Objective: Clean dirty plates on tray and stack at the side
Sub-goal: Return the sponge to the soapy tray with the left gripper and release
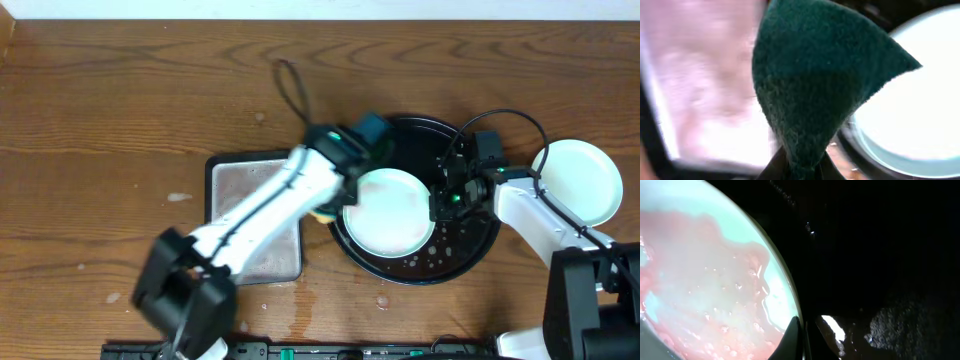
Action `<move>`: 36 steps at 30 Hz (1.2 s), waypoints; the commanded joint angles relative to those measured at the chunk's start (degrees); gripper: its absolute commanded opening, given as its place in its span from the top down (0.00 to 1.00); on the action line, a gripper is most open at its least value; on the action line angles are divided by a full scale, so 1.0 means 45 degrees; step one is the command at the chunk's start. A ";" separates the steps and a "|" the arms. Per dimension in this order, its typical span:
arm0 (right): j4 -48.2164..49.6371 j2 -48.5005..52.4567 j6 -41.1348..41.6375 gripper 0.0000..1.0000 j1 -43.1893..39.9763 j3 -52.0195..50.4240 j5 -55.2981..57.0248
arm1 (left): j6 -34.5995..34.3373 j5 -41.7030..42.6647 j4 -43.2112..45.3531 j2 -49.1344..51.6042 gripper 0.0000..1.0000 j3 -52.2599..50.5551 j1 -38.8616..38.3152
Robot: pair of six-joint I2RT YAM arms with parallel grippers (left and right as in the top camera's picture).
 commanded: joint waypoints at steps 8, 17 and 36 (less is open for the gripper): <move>-0.0141 -0.2108 -0.0257 0.99 0.0058 -0.0019 0.0821 | 0.2161 0.0510 0.0005 -0.0714 0.92 -0.1219 0.3886; 0.0223 -0.0359 -0.1379 0.64 0.0063 -0.0044 -0.0287 | 0.2885 0.1263 0.1642 -0.0787 0.69 -0.3303 0.4979; 0.0063 -0.2759 0.0039 0.99 0.1166 0.0248 0.4056 | 0.2997 0.1923 0.0865 -0.6679 0.19 -0.3288 0.5022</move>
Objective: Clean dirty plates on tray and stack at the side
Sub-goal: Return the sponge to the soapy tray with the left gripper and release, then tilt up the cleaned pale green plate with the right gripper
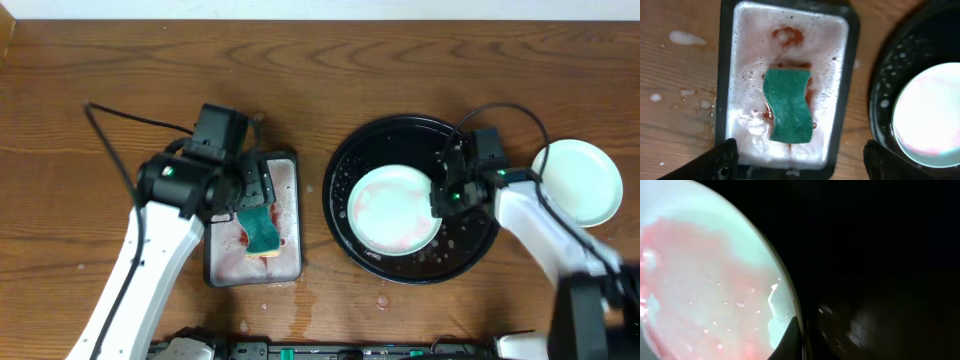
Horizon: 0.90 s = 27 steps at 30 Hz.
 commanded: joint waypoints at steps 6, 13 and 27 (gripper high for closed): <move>-0.0267 -0.4512 -0.0267 0.99 0.3152 0.0189 0.8228 | -0.0019 0.0068 -0.0015 -0.0476 0.18 0.0092 0.0053; -0.0112 -0.5236 -0.1545 0.99 0.5989 0.0189 1.3464 | -0.0019 0.0063 -0.0015 -0.0461 0.18 0.0092 0.0053; 0.1710 -0.5241 -0.4279 0.99 0.9743 0.0194 1.7923 | -0.0019 0.0068 -0.0015 -0.0466 0.18 0.0092 0.0053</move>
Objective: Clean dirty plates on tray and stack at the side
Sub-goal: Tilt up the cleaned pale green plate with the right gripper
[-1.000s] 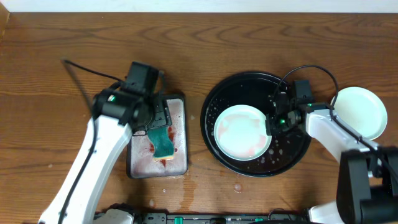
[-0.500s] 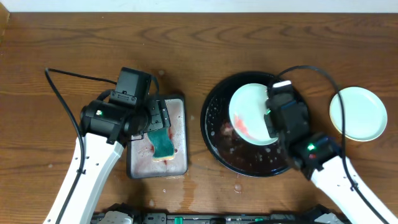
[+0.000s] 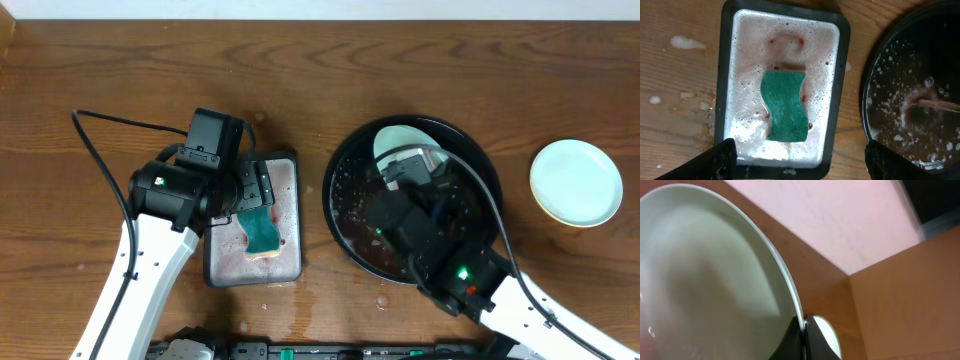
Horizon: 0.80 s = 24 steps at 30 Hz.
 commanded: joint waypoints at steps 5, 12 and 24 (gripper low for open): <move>0.1491 -0.0126 -0.2521 0.99 0.1161 0.0185 0.2307 | -0.0015 -0.0019 -0.0019 0.0005 0.17 0.0092 0.0053; 0.2924 -0.0126 -0.4478 0.99 0.1744 0.0185 0.2846 | -0.0015 -0.0019 -0.0019 0.0005 0.18 0.0092 0.0053; 0.3177 -0.0126 -0.4600 0.99 0.1797 0.0185 0.2841 | -0.0015 -0.0019 -0.0019 0.0000 0.17 0.0092 0.0053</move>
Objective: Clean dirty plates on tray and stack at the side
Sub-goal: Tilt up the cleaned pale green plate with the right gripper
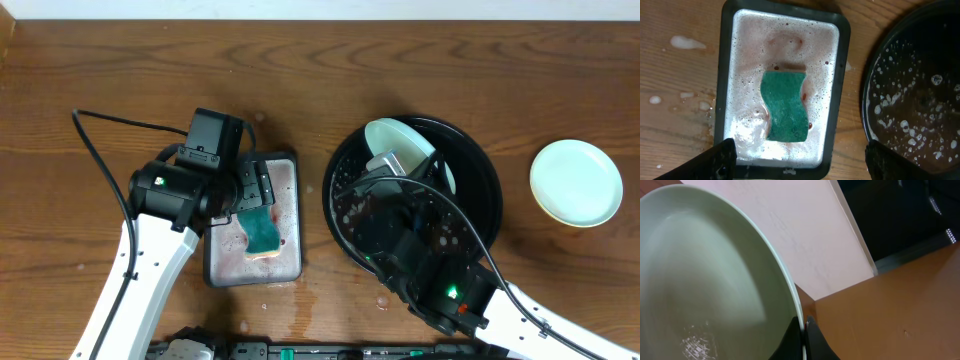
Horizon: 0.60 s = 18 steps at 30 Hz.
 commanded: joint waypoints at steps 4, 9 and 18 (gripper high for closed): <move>0.0180 -0.0126 -0.0107 0.99 0.0087 0.0185 0.0379 | -0.0015 -0.0019 -0.0024 0.0000 0.17 0.0092 0.0053; 0.0209 -0.0126 -0.0058 0.99 0.0087 0.0185 0.0374 | -0.0015 -0.0024 -0.0019 0.0000 0.17 0.0092 0.0053; 0.0214 -0.0126 0.0039 0.99 0.0087 0.0185 0.0369 | -0.0015 -0.0019 -0.0024 0.0005 0.17 0.0092 0.0053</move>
